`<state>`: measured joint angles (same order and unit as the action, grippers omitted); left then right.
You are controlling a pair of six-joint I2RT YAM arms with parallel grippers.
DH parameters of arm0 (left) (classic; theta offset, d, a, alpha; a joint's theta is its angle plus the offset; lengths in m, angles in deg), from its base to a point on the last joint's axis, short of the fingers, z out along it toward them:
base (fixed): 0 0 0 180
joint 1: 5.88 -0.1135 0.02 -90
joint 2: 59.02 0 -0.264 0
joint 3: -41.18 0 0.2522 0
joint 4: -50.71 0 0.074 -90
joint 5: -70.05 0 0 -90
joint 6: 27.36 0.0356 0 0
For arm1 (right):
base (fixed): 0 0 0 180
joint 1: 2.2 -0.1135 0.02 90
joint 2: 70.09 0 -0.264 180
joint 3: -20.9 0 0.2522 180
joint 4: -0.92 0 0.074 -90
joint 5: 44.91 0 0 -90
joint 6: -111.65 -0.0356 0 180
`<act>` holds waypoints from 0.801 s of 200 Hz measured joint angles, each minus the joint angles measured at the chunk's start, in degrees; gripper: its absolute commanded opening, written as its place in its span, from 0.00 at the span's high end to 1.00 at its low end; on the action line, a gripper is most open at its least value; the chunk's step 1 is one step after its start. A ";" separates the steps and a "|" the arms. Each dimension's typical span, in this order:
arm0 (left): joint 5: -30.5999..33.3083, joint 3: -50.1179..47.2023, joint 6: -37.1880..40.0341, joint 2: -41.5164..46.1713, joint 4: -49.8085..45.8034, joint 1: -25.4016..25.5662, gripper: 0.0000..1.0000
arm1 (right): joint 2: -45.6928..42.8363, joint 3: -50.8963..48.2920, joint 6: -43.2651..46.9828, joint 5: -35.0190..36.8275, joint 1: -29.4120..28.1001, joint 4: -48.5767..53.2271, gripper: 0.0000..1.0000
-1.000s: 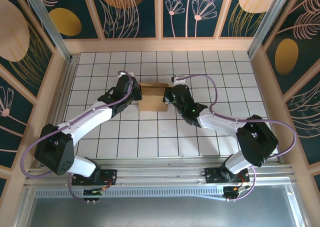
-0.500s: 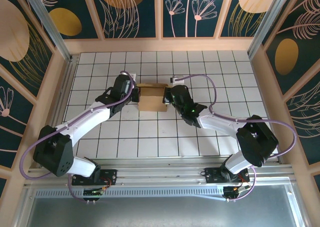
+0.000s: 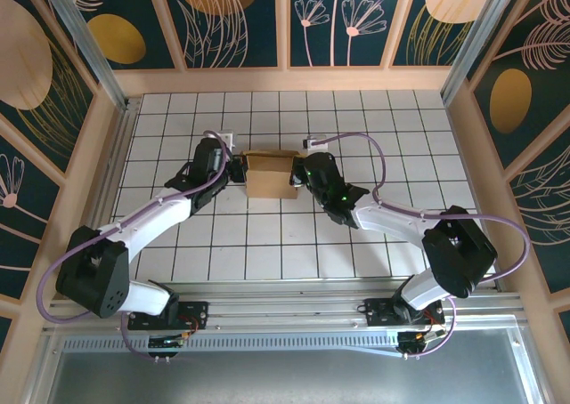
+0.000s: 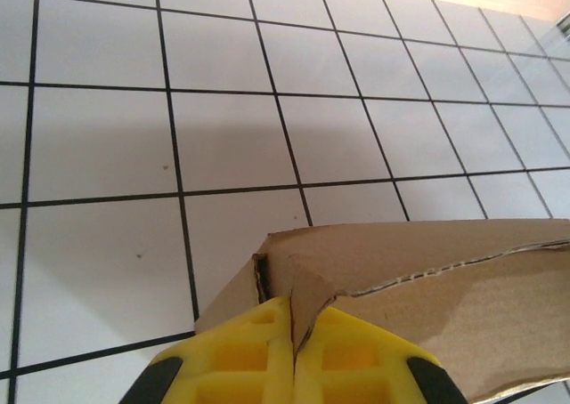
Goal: Fold the paper box
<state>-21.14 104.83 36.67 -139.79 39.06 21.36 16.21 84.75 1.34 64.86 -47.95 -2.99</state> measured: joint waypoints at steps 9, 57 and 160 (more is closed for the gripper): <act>-0.09 -0.61 -0.81 0.17 0.90 -0.11 0.94 | 0.00 0.00 -0.61 -0.04 -0.07 0.02 0.99; 0.20 -1.11 -2.40 1.31 -0.83 0.13 0.82 | -0.46 -0.17 -2.56 -1.09 -0.42 2.36 0.75; -0.52 -0.26 -2.38 3.56 -5.77 0.24 0.68 | -9.99 -1.64 -4.04 -7.52 -0.50 11.06 0.51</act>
<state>-21.67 104.57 34.28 -136.23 33.29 21.60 6.22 83.11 -2.71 57.34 -48.46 8.07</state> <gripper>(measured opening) 0.318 0.483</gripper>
